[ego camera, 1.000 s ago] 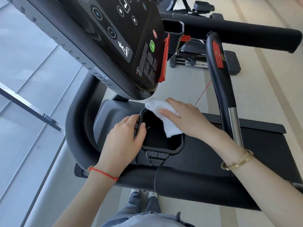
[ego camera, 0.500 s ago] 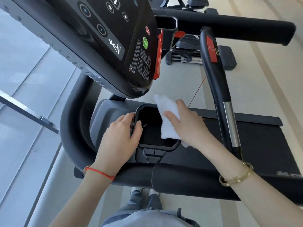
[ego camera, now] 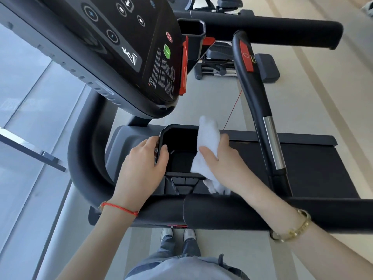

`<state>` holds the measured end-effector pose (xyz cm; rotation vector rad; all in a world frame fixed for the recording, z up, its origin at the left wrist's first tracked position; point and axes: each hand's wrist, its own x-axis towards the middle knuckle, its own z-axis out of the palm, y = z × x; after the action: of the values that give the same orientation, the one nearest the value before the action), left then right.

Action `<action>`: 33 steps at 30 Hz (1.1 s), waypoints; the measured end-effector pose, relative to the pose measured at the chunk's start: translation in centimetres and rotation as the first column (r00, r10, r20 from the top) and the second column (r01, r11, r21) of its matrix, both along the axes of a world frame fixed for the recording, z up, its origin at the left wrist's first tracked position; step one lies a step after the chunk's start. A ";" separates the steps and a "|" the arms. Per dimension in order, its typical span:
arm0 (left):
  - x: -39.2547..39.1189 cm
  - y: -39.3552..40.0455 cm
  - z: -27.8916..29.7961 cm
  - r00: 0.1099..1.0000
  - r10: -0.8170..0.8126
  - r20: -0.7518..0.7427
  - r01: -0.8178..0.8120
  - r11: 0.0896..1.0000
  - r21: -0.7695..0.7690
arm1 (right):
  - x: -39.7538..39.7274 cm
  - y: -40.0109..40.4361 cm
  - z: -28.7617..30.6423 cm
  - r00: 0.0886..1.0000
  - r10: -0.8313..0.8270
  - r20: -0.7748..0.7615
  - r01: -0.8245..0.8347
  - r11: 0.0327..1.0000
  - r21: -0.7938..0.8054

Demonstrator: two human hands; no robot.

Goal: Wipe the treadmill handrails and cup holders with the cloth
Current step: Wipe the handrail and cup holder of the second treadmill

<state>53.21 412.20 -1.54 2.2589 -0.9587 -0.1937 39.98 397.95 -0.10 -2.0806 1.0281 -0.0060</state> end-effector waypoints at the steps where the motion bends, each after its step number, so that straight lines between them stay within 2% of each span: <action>1: 0.0 0.0 0.0 1.000 -0.002 -0.002 0.002 1.000 0.002 | -0.3 0.4 -0.1 1.000 -0.006 -0.009 0.006 1.000 0.007; 7: -0.1 0.1 0.1 1.000 -0.011 0.024 0.011 1.000 0.022 | 1.6 -1.0 0.5 1.000 0.004 -0.026 -0.005 0.998 -0.058; 11: 0.0 0.1 0.2 0.999 -0.022 0.028 0.021 1.000 0.018 | 2.9 -2.4 1.0 1.000 0.014 -0.017 -0.014 1.000 -0.012; 18: 0.1 0.1 0.1 0.999 -0.038 0.034 0.037 0.999 0.012 | -0.3 0.8 -0.3 0.999 -0.033 -0.030 0.034 0.999 0.024; 25: 0.1 0.1 0.2 0.998 -0.049 0.028 0.049 0.999 0.004 | 2.3 -1.9 0.7 1.000 -0.016 -0.007 0.015 0.999 -0.036; 33: 0.1 0.2 0.2 0.999 -0.045 0.024 0.045 0.999 0.002 | 0.4 -0.9 -0.4 0.998 0.059 -0.008 -0.059 0.990 -0.130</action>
<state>53.29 412.42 -1.39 2.2466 -1.0237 -0.1869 40.34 397.04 -0.51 -2.2294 0.9912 -0.0405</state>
